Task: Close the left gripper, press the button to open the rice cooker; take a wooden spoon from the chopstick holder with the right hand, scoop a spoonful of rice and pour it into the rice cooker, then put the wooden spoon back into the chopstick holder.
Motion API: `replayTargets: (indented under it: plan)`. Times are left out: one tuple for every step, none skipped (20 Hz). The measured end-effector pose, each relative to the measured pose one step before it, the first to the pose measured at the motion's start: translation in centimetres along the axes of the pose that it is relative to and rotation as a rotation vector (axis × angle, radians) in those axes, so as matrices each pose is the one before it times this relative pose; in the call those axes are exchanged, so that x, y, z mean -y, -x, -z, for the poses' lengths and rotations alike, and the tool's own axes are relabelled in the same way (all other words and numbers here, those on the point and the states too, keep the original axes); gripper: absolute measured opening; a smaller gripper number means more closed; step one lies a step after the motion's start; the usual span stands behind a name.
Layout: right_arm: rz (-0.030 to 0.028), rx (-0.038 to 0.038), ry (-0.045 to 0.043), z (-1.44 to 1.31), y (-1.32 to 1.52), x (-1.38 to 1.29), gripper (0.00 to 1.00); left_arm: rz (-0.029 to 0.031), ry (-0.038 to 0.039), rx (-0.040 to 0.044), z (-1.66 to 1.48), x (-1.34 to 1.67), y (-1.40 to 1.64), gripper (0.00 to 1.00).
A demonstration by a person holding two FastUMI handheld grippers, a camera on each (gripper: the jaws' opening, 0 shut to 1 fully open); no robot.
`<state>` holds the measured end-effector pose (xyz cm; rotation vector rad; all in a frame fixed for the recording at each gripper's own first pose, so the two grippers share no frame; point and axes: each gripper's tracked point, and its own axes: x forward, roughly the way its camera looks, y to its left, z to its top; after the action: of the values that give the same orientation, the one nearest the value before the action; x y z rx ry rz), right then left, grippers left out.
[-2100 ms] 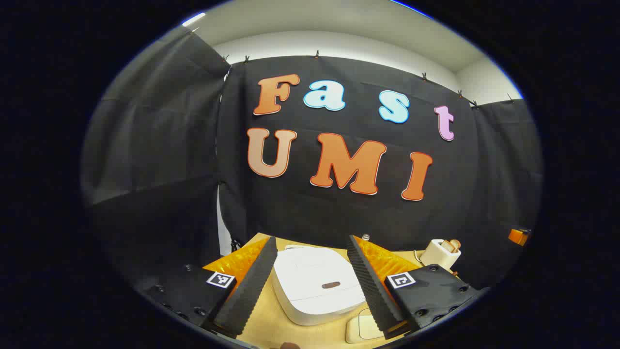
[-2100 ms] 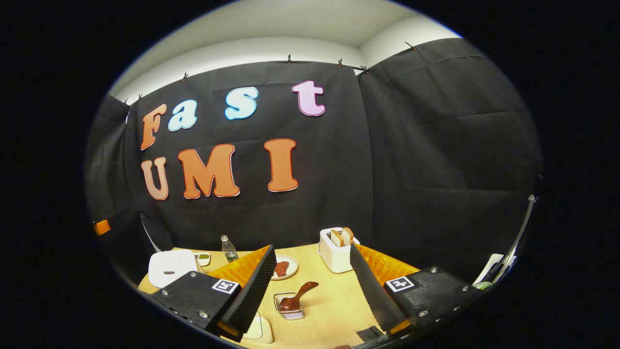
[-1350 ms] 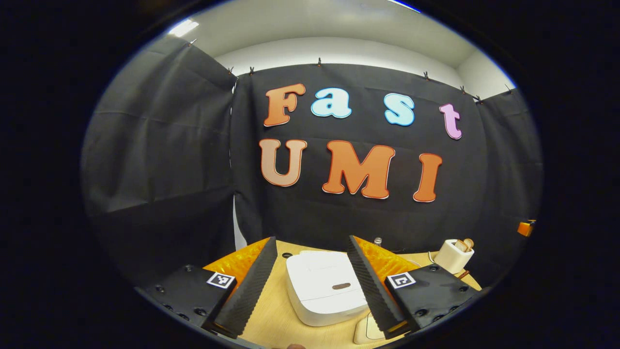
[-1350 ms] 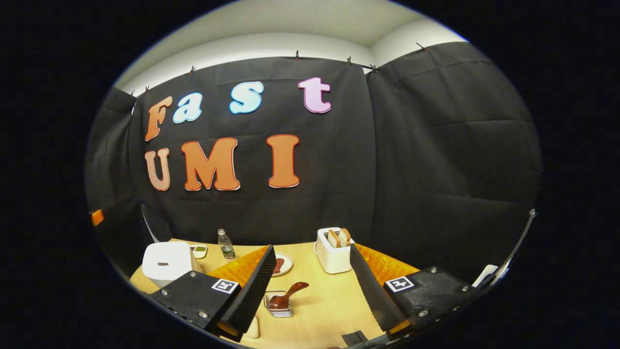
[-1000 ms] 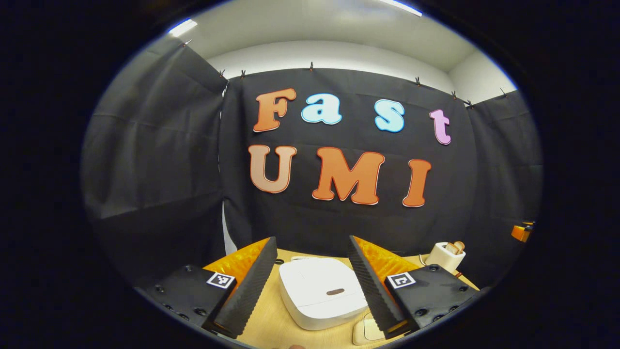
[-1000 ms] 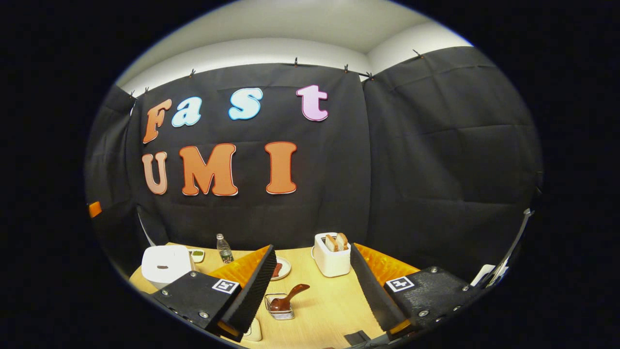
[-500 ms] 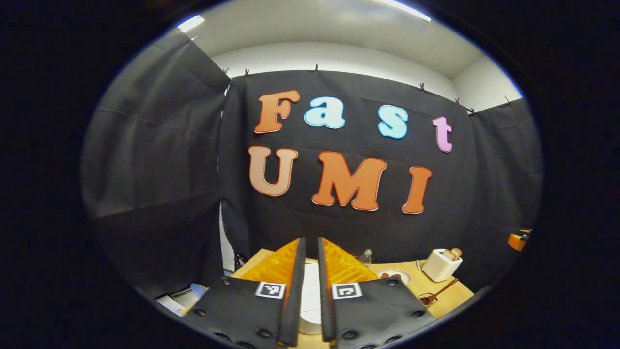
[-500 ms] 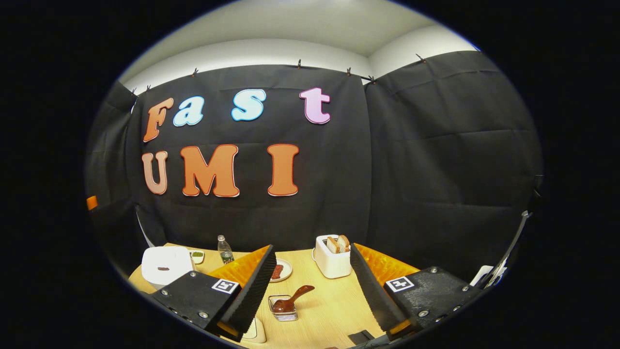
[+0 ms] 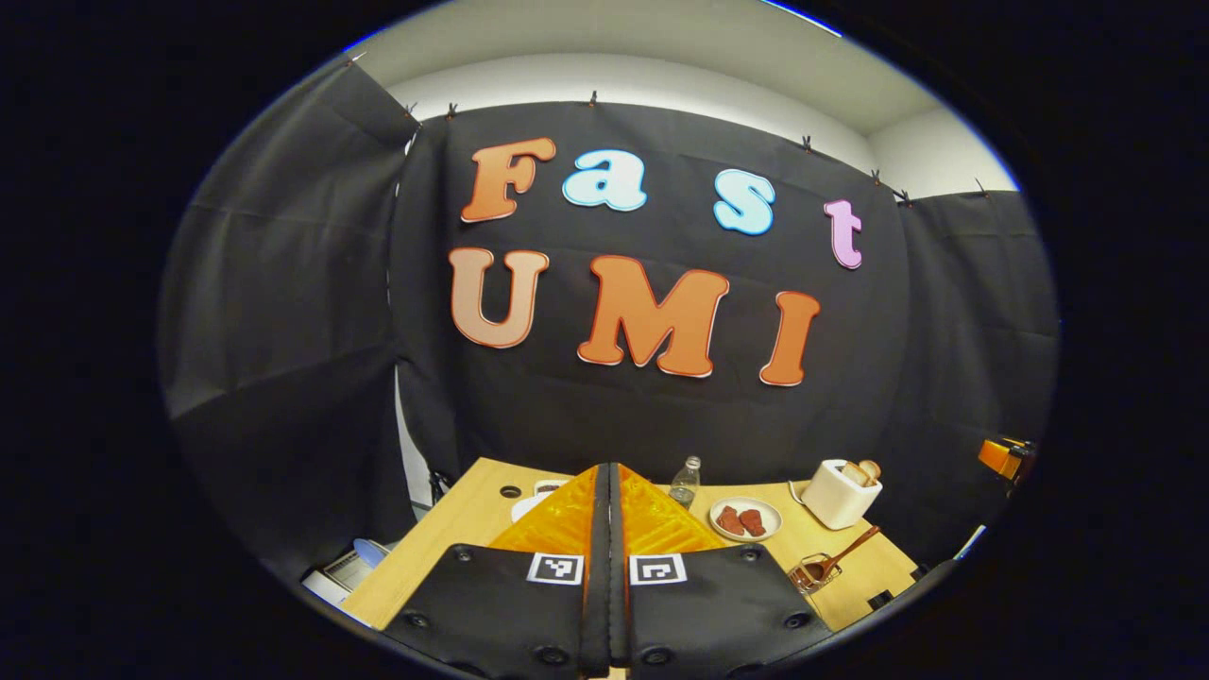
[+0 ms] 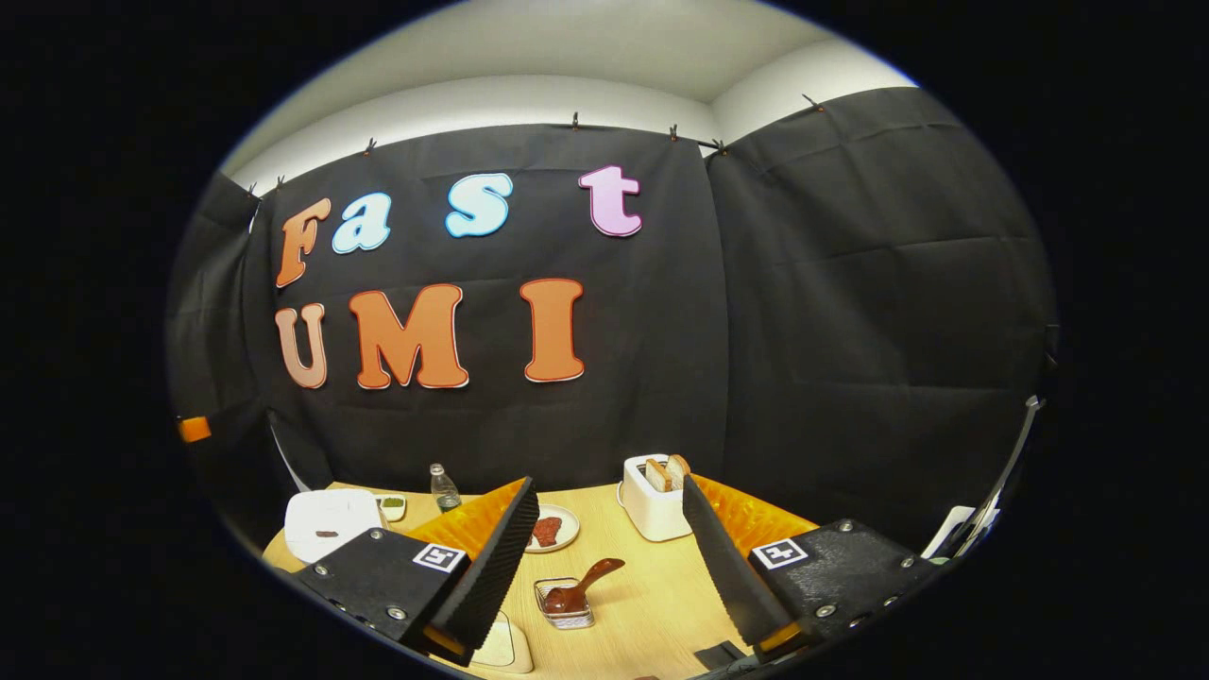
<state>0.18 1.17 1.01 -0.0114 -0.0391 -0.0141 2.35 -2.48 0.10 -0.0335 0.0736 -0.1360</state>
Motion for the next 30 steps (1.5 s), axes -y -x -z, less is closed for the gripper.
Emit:
replayTargets:
  plan:
    - [-0.00479,-0.00172,-0.00583,-0.055,-0.053,-0.155,0.99,0.01517,-0.00841,-0.02171,0.848,0.326,-1.201,0.04]
    - [0.00026,0.00171,-0.00310,-0.064,0.045,0.007,0.92,0.00835,-0.00729,-0.02852,1.161,0.091,-1.203,0.04]
    - [0.00235,0.00304,0.00141,-0.063,-0.007,0.194,0.95,0.00860,-0.00156,-0.02887,1.193,0.118,-1.048,0.04]
    - [0.00199,0.00232,0.00221,-0.019,0.122,0.195,0.95,0.01207,-0.00321,-0.02846,1.178,0.344,-1.233,0.04]
    - [-0.00588,-0.00058,-0.00031,0.075,0.089,-0.128,0.95,-0.00524,-0.01951,-0.00926,0.810,-0.074,-1.051,0.04]
    - [0.00021,-0.00266,-0.00279,0.137,0.132,0.121,0.95,-0.00784,-0.02516,-0.02230,1.061,-0.137,-1.251,0.04]
    - [0.00539,-0.00553,-0.00047,0.274,0.020,0.247,0.95,0.01060,-0.01308,-0.02171,1.219,0.526,-1.147,0.04]
    - [0.00942,-0.00462,0.00292,0.231,0.062,0.234,0.98,0.01489,0.00159,-0.02845,1.182,0.651,-1.168,0.04]
    - [0.00850,-0.00583,0.00529,0.332,0.094,0.287,0.95,0.02431,0.01306,-0.02564,1.191,0.702,-0.873,0.04]
    - [0.00893,-0.00690,0.00614,0.322,0.116,0.304,0.95,0.01672,0.01204,-0.02412,0.883,0.536,-1.019,0.05]
    - [0.01068,-0.00718,0.00529,0.258,0.089,0.383,0.95,0.01495,0.00552,-0.02145,0.865,0.408,-0.787,0.04]
    - [0.01152,-0.00411,0.00395,0.173,0.103,0.452,0.95,0.00730,0.00284,-0.02240,0.665,0.197,-0.868,0.04]
    - [0.01170,-0.00460,0.00143,0.239,0.110,0.401,0.94,0.00481,0.00608,-0.02445,0.793,0.083,-0.778,0.04]
    - [0.00825,-0.00700,-0.00256,0.242,0.133,0.410,0.94,0.01048,0.01149,-0.02303,0.600,0.233,-0.682,0.04]
    - [0.00802,-0.00721,-0.00678,0.207,0.167,0.306,0.95,0.00740,0.01124,-0.01933,0.605,0.176,-0.583,0.04]
    - [0.00958,-0.00309,-0.00609,0.136,0.168,0.332,0.95,0.00131,0.00529,-0.01694,0.405,-0.071,-0.372,0.04]
    - [0.00861,-0.00196,-0.00223,0.199,0.102,0.323,0.95,-0.00099,-0.00425,-0.00938,0.220,-0.211,-0.306,0.04]
    - [0.00917,-0.00342,0.00247,0.202,0.027,0.421,0.94,-0.00241,-0.00735,-0.00539,0.064,-0.094,-0.334,0.03]
    - [0.00993,-0.00501,0.00432,0.213,0.045,0.372,0.94,-0.00035,-0.00291,-0.00974,0.359,-0.030,-0.261,0.03]
    - [0.01070,-0.00479,0.00184,0.118,0.124,0.353,0.94,-0.00356,0.00386,-0.01511,0.400,-0.083,-0.237,0.04]
    - [0.00736,-0.00243,-0.00302,0.131,-0.064,0.193,0.95,0.00157,0.00748,-0.01209,0.469,0.125,-0.223,0.04]
    - [0.00246,0.00047,-0.00561,-0.064,0.106,0.124,0.95,0.00136,0.00797,-0.00882,0.373,-0.043,-0.071,0.05]
    - [0.00170,0.00100,-0.00284,0.000,0.077,0.031,0.95,-0.00097,0.00323,-0.00694,0.457,-0.083,-0.081,0.04]
    - [0.00267,-0.00047,0.00000,0.092,-0.064,0.116,0.95,-0.00586,-0.00176,-0.00958,0.396,-0.276,-0.094,0.05]
    - [-0.00069,-0.00433,0.00082,0.128,-0.057,0.010,0.95,-0.00629,0.00164,-0.01011,0.692,-0.217,-0.227,0.04]
    - [-0.00167,-0.00709,0.00084,0.272,-0.097,-0.162,0.94,0.00177,0.01139,-0.01541,0.535,-0.098,-0.011,0.04]
    - [-0.00155,-0.00879,0.00041,0.280,-0.155,-0.042,0.94,0.00480,0.01247,0.02454,-0.492,-0.206,0.022,0.03]
    - [-0.00459,-0.00833,-0.00175,0.166,-0.044,-0.105,0.95,0.00477,0.01957,-0.01896,0.340,0.028,-0.127,0.05]
    - [-0.00829,-0.00358,-0.00420,0.036,0.020,-0.364,0.95,0.00454,0.02386,-0.03492,0.314,-0.127,-0.116,0.03]
    - [-0.00992,-0.00328,-0.00370,0.067,-0.072,-0.461,0.95,0.01204,0.02586,-0.00088,-0.311,-0.096,0.412,0.05]
